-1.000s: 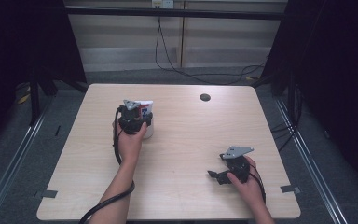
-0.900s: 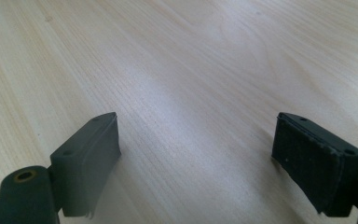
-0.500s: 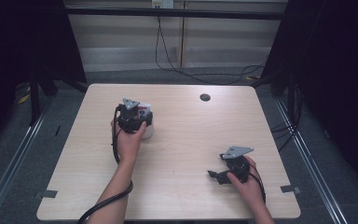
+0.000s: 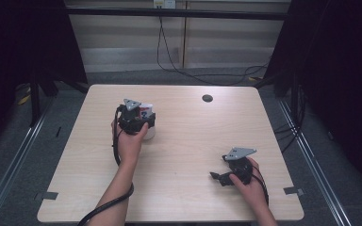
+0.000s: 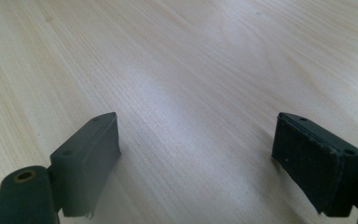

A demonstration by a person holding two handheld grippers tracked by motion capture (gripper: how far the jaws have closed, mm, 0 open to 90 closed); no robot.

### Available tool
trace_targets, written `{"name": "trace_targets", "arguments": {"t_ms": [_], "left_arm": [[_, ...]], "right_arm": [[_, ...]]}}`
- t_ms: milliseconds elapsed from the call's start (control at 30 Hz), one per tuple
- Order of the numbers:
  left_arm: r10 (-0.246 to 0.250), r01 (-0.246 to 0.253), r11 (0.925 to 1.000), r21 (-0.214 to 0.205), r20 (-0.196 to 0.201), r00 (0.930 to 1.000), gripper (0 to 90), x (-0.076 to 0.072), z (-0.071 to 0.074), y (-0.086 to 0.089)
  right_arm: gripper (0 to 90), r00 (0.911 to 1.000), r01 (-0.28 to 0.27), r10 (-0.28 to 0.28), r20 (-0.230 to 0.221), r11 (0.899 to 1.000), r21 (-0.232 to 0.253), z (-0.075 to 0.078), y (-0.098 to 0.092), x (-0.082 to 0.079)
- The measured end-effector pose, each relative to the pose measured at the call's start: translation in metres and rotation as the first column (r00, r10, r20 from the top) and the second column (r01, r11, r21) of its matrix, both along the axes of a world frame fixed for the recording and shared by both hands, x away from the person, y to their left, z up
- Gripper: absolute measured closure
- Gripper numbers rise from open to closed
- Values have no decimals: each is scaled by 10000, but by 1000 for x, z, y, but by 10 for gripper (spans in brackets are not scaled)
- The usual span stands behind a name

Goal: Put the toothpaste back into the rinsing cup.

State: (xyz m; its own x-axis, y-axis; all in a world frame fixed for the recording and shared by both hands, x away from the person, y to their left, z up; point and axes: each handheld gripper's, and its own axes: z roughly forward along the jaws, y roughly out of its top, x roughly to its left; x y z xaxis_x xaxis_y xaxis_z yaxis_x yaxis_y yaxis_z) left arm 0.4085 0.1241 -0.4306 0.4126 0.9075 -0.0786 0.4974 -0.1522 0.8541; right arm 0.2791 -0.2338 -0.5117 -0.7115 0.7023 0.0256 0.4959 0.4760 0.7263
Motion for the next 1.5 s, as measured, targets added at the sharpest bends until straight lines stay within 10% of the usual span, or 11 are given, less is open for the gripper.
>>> {"name": "trace_targets", "arguments": {"t_ms": [1500], "left_arm": [[-615,591,9970,-499,-480,9970,218,-27,16,35]], "right_arm": [[145,10000,-5,5,1,10000,-3,0,0,0]]}}
